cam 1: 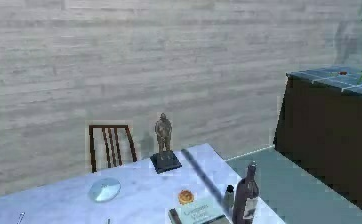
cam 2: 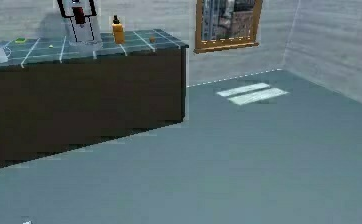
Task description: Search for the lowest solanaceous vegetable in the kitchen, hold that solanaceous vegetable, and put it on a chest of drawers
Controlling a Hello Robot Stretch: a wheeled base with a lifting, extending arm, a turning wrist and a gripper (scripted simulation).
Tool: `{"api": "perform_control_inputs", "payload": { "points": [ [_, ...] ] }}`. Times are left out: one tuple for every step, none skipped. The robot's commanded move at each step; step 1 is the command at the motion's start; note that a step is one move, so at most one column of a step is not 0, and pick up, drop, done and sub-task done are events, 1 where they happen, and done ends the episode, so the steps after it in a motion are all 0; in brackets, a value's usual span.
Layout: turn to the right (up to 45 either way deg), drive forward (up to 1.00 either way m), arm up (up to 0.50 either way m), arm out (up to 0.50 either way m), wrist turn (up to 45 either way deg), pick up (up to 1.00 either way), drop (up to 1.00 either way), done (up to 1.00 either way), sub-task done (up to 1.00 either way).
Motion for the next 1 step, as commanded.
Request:
{"api": "perform_control_inputs", "payload": {
  "points": [
    [45.0,0.00,0.00,0.00,0.0,0.00,0.00,0.00,0.00]
  ]
}}
